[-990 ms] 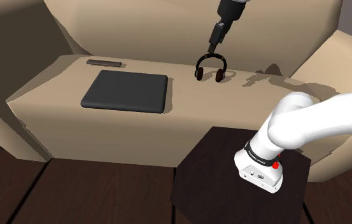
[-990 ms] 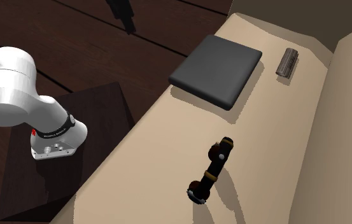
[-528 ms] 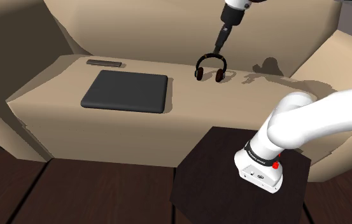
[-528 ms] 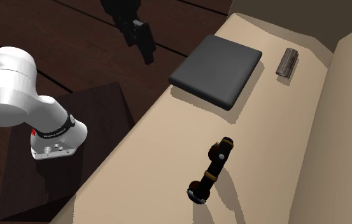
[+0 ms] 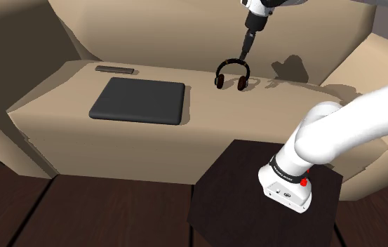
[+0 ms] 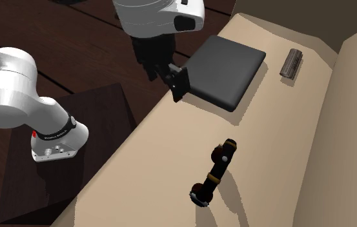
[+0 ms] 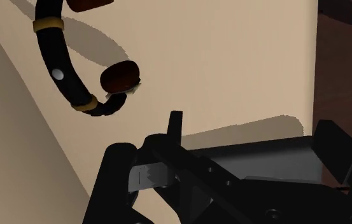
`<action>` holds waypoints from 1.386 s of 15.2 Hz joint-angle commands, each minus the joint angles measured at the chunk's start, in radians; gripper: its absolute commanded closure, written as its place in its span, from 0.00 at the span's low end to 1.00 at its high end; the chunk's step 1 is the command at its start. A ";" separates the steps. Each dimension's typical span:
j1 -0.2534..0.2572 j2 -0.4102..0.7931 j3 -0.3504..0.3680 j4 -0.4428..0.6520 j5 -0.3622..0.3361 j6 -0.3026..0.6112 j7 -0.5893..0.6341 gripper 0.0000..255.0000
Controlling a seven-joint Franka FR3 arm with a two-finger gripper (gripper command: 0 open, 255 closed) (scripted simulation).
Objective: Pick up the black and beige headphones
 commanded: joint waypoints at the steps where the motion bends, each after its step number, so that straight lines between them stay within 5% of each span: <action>1: 0.005 0.059 -0.049 0.031 0.002 0.023 -0.077 0.00; 7: 0.029 0.280 -0.192 0.162 0.068 0.086 -0.318 0.00; 12: 0.025 0.510 -0.281 0.313 0.200 0.107 -0.545 0.00; 16: -0.031 0.709 -0.299 0.463 0.329 0.091 -0.720 0.00; 21: -0.040 0.733 -0.289 0.421 0.348 0.151 -0.733 0.00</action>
